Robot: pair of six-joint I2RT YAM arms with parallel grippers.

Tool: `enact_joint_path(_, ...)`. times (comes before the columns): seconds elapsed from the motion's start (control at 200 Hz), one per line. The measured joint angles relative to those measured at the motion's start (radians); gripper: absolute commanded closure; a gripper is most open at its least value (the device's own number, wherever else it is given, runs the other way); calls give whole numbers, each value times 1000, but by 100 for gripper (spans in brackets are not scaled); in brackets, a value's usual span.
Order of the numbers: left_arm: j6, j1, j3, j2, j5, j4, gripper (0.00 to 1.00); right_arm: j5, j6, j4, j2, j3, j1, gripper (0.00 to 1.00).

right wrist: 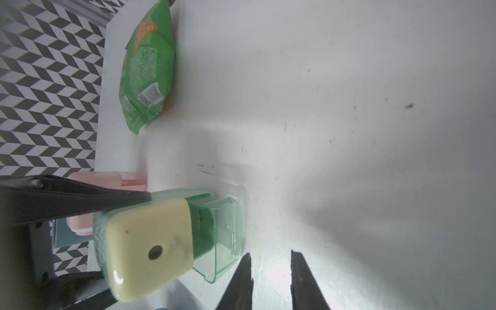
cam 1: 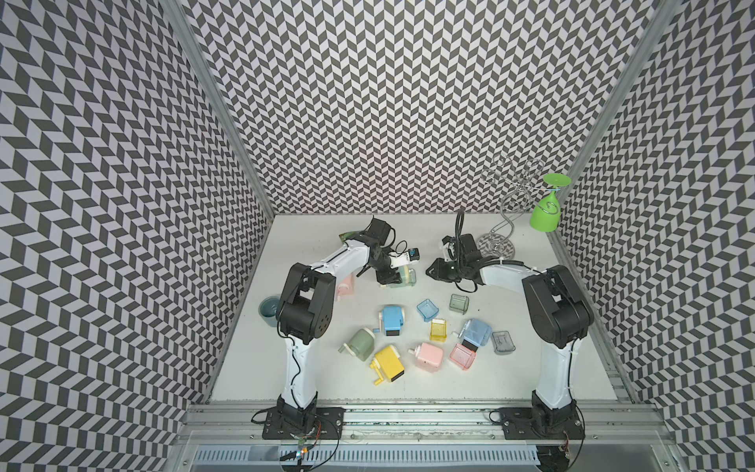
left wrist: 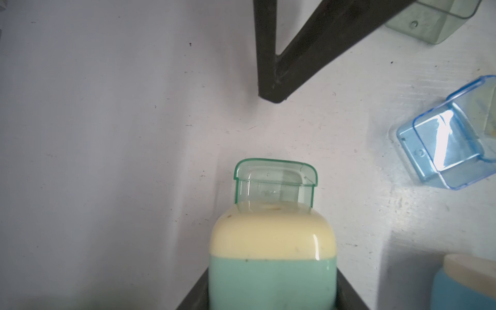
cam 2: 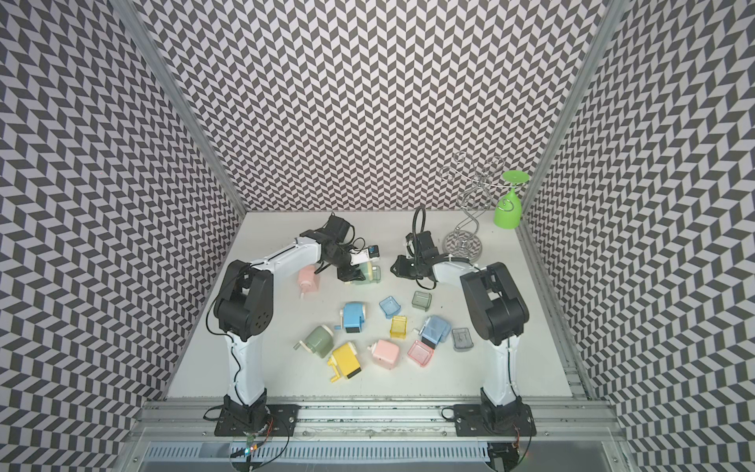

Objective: Put the tray back into the pencil sharpener
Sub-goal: Close the container of the pencil sharpener, then place the pencil sharpener at the center of the board.

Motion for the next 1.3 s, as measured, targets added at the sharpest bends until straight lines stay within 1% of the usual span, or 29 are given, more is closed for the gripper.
enact_joint_path(0.19, -8, 0, -5, -2, 0, 7, 57, -5, -10, -31, 77, 88, 42, 77)
enact_joint_path(0.32, -21, 2, -5, -2, 1, 9, 58, -10, -19, -36, 108, 119, 57, 77)
enact_joint_path(1.297, -50, 2, -7, -2, 0, 14, 58, -117, -22, -19, 140, 126, 72, 77)
